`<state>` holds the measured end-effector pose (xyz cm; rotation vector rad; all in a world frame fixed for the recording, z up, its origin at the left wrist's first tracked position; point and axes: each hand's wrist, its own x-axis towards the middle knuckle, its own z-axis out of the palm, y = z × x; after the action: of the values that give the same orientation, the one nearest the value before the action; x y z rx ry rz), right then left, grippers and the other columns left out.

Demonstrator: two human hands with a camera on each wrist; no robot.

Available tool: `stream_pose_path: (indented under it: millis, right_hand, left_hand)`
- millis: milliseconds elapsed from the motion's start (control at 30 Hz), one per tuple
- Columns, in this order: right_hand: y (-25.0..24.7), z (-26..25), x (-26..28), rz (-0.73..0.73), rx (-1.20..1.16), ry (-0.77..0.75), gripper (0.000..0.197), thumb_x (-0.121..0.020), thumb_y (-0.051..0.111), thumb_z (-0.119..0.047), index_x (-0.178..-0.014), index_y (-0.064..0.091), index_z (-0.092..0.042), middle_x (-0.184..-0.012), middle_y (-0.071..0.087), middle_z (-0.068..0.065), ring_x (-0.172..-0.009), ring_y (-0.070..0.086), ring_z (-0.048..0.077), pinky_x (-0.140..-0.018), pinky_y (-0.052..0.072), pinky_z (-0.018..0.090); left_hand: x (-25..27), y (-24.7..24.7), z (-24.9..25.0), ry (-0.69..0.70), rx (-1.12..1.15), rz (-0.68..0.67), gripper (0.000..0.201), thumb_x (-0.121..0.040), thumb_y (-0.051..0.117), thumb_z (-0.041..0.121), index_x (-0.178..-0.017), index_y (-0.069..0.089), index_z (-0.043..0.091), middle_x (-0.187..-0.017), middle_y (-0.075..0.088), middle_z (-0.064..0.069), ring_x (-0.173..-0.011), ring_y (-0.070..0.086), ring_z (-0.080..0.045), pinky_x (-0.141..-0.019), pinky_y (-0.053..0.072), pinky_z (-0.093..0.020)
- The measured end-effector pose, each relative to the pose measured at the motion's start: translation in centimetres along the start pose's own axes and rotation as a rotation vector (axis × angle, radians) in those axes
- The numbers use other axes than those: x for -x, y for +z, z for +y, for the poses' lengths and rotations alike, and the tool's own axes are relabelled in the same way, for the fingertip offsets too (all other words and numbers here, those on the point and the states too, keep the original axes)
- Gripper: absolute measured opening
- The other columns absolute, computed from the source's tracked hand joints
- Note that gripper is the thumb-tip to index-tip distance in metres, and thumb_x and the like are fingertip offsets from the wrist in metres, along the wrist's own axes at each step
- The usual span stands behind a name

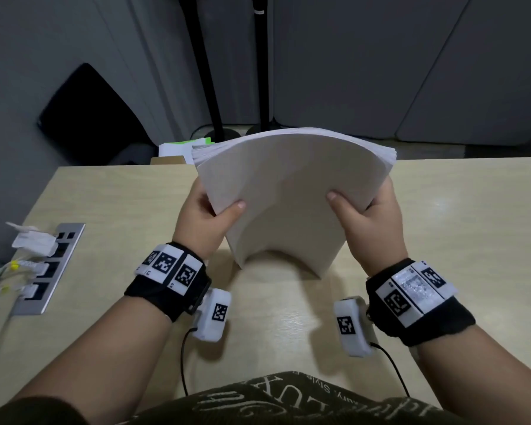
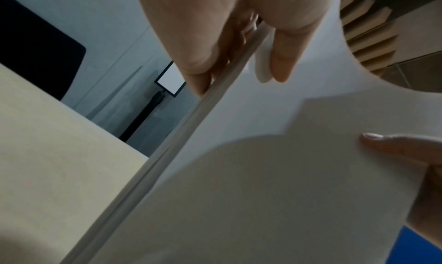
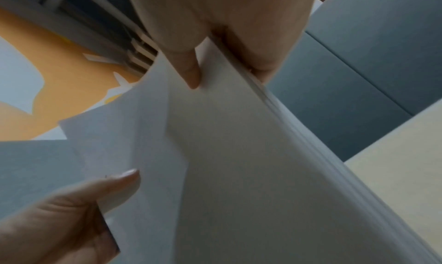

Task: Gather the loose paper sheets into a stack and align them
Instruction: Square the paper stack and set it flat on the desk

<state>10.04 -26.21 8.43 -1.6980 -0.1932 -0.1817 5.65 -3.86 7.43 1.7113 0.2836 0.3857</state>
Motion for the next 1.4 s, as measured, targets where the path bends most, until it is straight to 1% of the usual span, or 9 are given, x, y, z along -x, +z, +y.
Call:
stream_pose_path:
  millis: [167,300,467,533,667,833,1000,1167,1400]
  right_hand:
    - [0.2,2.2,0.0,-0.125,0.055,0.212,0.011,-0.087,0.067,-0.014,-0.086,0.066,-0.026,-0.085,0.068,-0.013,-0.079,0.062,0.0,-0.072,0.049,0.018]
    - [0.3,5.2,0.4,-0.202,0.152,0.358,0.002,-0.088,0.066,-0.02,-0.088,0.067,-0.022,-0.093,0.069,0.0,-0.091,0.064,0.019,-0.083,0.051,0.032]
    - [0.2,7.9,1.0,-0.324,0.336,0.488,0.026,-0.091,0.059,-0.029,-0.108,0.066,-0.01,-0.102,0.063,0.005,-0.094,0.057,0.023,-0.082,0.041,0.031]
    - [0.0,8.2,0.9,-0.349,0.357,0.506,0.028,-0.092,0.058,-0.03,-0.11,0.066,-0.01,-0.101,0.064,0.005,-0.094,0.058,0.024,-0.081,0.04,0.03]
    - [0.0,8.4,0.5,-0.395,0.363,0.47,0.02,-0.091,0.058,-0.025,-0.104,0.067,-0.013,-0.097,0.067,0.004,-0.09,0.061,0.023,-0.075,0.043,0.028]
    - [1.4,8.2,1.8,-0.427,0.324,0.524,0.024,-0.089,0.06,-0.025,-0.113,0.058,-0.021,-0.107,0.068,-0.001,-0.097,0.065,0.02,-0.088,0.052,0.037]
    - [4.3,7.3,3.3,-0.522,0.364,0.533,0.036,-0.093,0.055,-0.026,-0.126,0.05,-0.016,-0.111,0.063,-0.001,-0.098,0.061,0.021,-0.082,0.047,0.031]
    - [10.2,6.4,5.2,-0.628,0.391,0.563,0.039,-0.093,0.052,-0.027,-0.131,0.048,-0.017,-0.121,0.063,0.003,-0.103,0.061,0.022,-0.083,0.047,0.031]
    - [20.2,5.7,8.1,-0.743,0.441,0.588,0.038,-0.093,0.052,-0.028,-0.129,0.048,-0.017,-0.119,0.063,0.002,-0.099,0.059,0.021,-0.083,0.046,0.03]
  left_hand:
    - [-0.1,0.9,-2.1,-0.191,-0.142,-0.028,0.008,-0.084,0.068,0.016,-0.078,0.066,0.02,-0.077,0.066,0.011,-0.068,0.062,0.003,-0.067,0.047,-0.02]
    - [0.1,1.5,-3.6,-0.264,-0.161,-0.036,0.007,-0.087,0.065,0.018,-0.093,0.066,0.016,-0.082,0.067,0.004,-0.074,0.062,-0.008,-0.055,0.043,-0.001]
    - [0.3,2.3,-5.5,-0.431,-0.198,-0.044,0.03,-0.088,0.064,0.021,-0.113,0.065,0.006,-0.101,0.066,-0.006,-0.092,0.06,-0.021,-0.08,0.042,-0.025]
    - [0.1,2.5,-5.8,-0.45,-0.193,-0.042,0.027,-0.088,0.064,0.019,-0.111,0.065,0.005,-0.098,0.067,-0.005,-0.091,0.062,-0.023,-0.078,0.044,-0.025]
    - [0.0,2.1,-5.9,-0.398,-0.192,-0.076,0.015,-0.089,0.061,0.014,-0.103,0.062,0.019,-0.087,0.067,0.009,-0.081,0.064,-0.009,-0.062,0.049,-0.014]
    - [0.7,0.6,-6.9,-0.393,-0.257,-0.002,0.021,-0.084,0.065,0.017,-0.091,0.06,0.036,-0.099,0.07,0.005,-0.093,0.068,-0.02,-0.085,0.054,-0.036]
    - [1.4,-3.2,-8.1,-0.424,-0.332,0.095,0.013,-0.089,0.056,0.028,-0.096,0.064,0.02,-0.097,0.072,-0.002,-0.092,0.068,-0.026,-0.086,0.054,-0.043]
    - [1.8,-9.4,-9.8,-0.476,-0.403,0.126,0.024,-0.094,0.044,0.026,-0.097,0.062,0.012,-0.091,0.067,-0.011,-0.078,0.058,-0.024,-0.068,0.044,-0.028]
    - [1.5,-20.2,-13.1,-0.592,-0.541,0.075,0.026,-0.095,0.042,0.022,-0.099,0.061,0.004,-0.085,0.06,-0.01,-0.076,0.053,-0.024,-0.068,0.039,-0.029]
